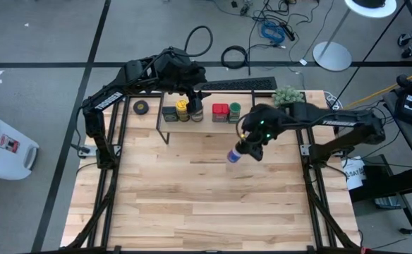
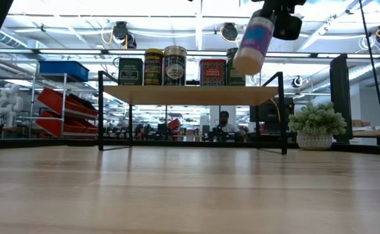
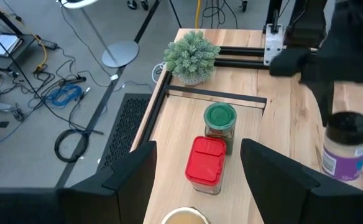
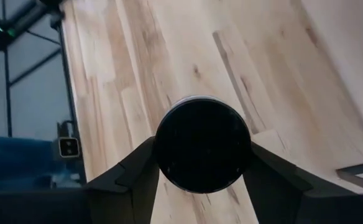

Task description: Shelf spices

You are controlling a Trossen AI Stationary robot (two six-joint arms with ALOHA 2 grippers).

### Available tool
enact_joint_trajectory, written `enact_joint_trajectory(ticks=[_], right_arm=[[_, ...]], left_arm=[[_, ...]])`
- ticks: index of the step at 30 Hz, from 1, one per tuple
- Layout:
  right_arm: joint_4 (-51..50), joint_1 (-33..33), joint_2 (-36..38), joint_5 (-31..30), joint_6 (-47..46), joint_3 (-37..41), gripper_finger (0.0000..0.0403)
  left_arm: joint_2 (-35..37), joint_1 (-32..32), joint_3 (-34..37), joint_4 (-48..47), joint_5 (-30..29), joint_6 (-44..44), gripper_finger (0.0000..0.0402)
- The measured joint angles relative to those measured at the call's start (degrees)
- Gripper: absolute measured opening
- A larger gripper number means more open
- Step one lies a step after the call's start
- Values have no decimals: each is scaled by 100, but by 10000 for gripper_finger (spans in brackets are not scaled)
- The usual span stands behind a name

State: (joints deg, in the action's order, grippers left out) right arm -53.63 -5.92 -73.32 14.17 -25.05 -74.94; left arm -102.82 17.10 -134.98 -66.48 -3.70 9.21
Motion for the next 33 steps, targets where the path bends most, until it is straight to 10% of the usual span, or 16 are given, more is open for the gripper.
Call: enact_joint_trajectory(ticks=[33], right_arm=[[-2401,-1967,-94,-758,2941,-2702,196]], left_arm=[[0,130,0,365,-334,-295,242]])
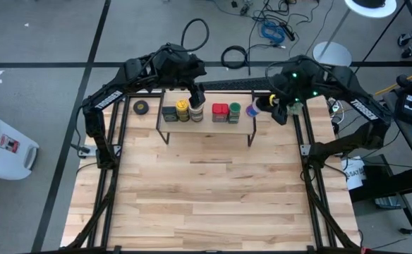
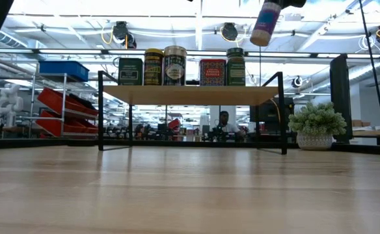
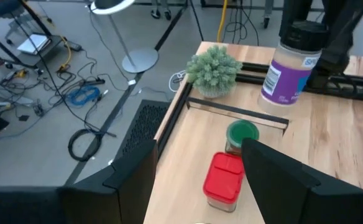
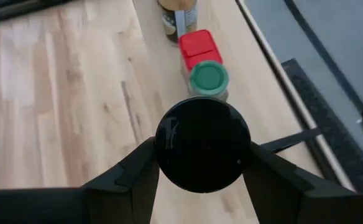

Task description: Shelf spices

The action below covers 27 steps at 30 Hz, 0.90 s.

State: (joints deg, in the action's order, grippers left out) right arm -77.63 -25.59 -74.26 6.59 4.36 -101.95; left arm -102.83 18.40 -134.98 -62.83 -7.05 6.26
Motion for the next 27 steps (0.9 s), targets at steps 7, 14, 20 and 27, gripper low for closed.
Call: enact_joint_trajectory(ticks=[7,14,20,27], right_arm=[[-341,-126,-489,-71,678,2,196],[-361,-135,-925,-69,1167,2,196],[-351,-135,-1174,-68,1489,2,196],[-326,-144,-1286,-64,1819,3,196]], left_arm=[[0,-1,0,37,-48,0,242],[-2,1,0,37,-73,0,242],[-2,1,0,37,-98,0,242],[-2,1,0,37,-160,-2,242]])
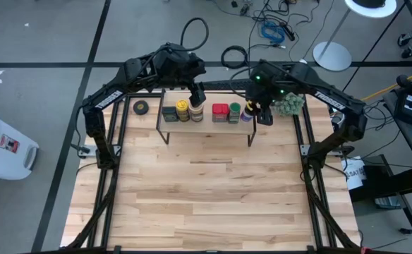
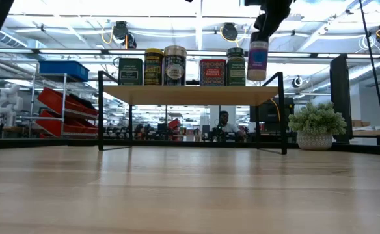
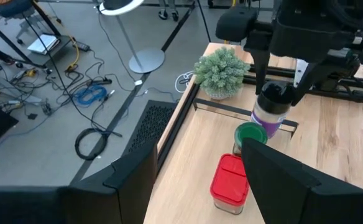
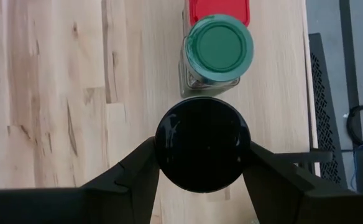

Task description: Shelf spices

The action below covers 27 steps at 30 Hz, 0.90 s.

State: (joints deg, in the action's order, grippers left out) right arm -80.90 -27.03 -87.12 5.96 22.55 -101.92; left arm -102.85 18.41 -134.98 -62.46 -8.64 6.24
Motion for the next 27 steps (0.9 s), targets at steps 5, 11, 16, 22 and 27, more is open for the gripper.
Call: enact_joint_trajectory(ticks=[5,11,16,22,27], right_arm=[[107,-4,1,-2,229,1,196],[78,-4,-82,2,408,1,196],[64,-22,-188,6,457,8,196],[65,-59,-306,12,582,8,196],[56,-76,-434,33,620,8,196]], left_arm=[[0,-1,0,10,-35,0,242],[0,0,0,39,-63,-2,242],[0,-2,0,44,-68,-18,242],[0,0,0,46,-70,-146,242],[0,0,0,46,-70,-149,242]])
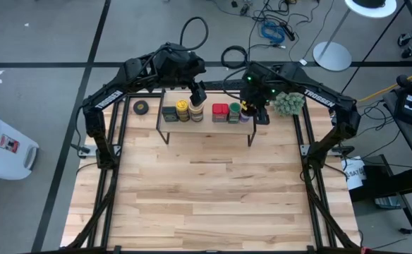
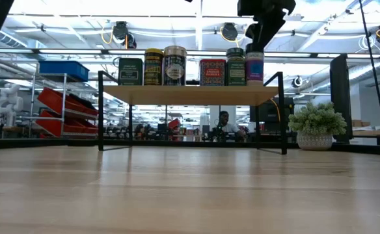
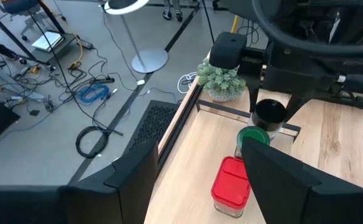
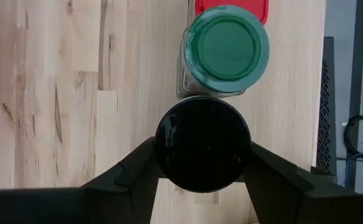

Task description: Shelf spices

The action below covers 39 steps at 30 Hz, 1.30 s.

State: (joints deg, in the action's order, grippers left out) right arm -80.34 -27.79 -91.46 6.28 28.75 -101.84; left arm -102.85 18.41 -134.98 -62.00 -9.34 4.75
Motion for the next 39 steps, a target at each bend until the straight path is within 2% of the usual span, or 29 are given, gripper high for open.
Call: enact_joint_trajectory(ticks=[6,17,24,39], right_arm=[[-90,0,-70,93,-66,-9,199],[-85,-103,-72,120,-168,-9,227],[-28,-116,-72,-79,-74,-9,228],[24,-116,-70,-57,-40,-9,229]], left_arm=[[0,-2,0,0,-2,0,242],[0,0,0,0,-2,2,242],[0,0,0,1,-2,4,242],[0,-2,0,1,-2,9,242]])
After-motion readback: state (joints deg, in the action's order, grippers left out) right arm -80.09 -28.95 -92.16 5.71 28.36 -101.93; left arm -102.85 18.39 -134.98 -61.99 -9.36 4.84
